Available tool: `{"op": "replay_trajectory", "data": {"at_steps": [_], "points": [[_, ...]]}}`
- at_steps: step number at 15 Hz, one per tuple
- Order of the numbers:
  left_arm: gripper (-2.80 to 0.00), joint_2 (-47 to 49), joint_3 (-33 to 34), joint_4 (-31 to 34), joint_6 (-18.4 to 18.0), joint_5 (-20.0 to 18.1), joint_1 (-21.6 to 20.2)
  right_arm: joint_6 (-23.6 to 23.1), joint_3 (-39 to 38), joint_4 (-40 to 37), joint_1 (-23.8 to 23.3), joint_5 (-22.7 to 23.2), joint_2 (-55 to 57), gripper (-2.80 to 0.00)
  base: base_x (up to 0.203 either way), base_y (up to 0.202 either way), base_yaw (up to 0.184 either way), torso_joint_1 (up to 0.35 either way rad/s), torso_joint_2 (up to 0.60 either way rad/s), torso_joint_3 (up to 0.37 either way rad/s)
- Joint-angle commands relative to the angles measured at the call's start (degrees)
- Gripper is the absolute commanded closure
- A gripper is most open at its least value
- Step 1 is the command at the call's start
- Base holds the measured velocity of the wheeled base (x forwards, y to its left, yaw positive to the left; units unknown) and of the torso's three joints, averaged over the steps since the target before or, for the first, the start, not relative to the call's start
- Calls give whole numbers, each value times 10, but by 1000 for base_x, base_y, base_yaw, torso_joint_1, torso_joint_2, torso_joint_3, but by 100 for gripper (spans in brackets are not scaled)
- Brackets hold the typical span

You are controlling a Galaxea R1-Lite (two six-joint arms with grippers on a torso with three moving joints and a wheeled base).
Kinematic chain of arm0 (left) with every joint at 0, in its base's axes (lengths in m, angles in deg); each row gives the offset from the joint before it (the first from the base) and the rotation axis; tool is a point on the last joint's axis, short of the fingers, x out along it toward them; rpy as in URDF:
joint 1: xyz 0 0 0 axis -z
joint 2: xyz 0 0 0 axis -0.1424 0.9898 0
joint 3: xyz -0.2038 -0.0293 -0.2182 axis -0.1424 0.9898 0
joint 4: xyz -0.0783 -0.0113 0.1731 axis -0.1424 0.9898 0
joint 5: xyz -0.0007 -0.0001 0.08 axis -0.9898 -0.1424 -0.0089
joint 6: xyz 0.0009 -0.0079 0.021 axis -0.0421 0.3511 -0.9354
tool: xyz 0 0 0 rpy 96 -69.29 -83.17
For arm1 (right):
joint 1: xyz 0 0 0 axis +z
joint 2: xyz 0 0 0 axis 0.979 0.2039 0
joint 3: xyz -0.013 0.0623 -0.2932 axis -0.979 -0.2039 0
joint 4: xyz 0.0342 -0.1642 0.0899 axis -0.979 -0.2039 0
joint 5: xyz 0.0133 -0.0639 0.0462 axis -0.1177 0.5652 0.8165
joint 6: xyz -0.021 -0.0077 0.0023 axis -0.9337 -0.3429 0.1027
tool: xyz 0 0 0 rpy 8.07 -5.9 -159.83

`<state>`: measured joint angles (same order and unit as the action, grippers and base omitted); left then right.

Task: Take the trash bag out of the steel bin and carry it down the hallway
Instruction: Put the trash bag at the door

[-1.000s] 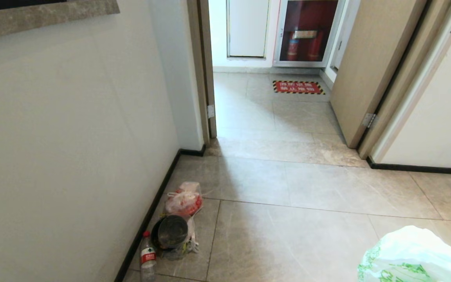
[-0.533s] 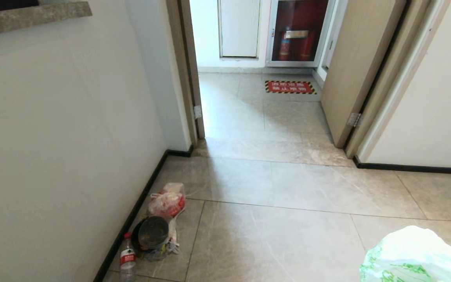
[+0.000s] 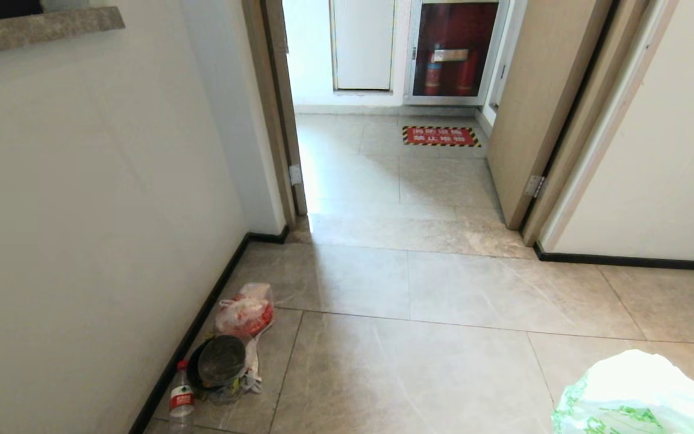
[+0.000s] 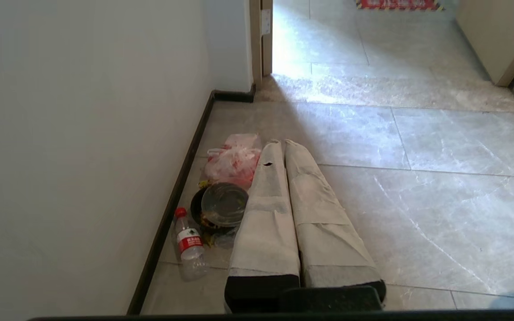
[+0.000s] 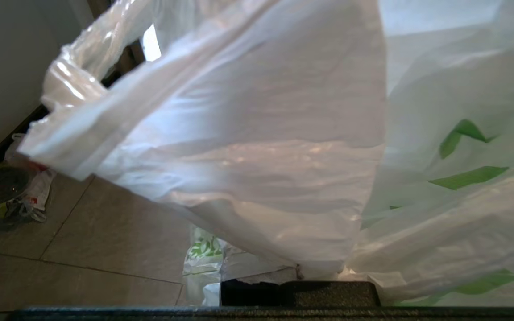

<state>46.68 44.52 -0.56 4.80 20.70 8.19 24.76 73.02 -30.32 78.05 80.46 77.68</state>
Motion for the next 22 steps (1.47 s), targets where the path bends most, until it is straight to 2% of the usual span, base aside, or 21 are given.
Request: {"op": "replay_trajectory", "data": {"at_steps": [1,9,22], "points": [[0,1,0,0,0,0,0,0,0,1,1,0,-22,0,150,-3,-3,6,1,-1],[0,1,0,-1,-2,0,0,-3,-1,-2,1,1,-22,0,177,0,3,2,2,2],[0,1,0,-1,-2,0,0,-2,0,1,1,0,-22,0,0,0,0,0,0,0]]}}
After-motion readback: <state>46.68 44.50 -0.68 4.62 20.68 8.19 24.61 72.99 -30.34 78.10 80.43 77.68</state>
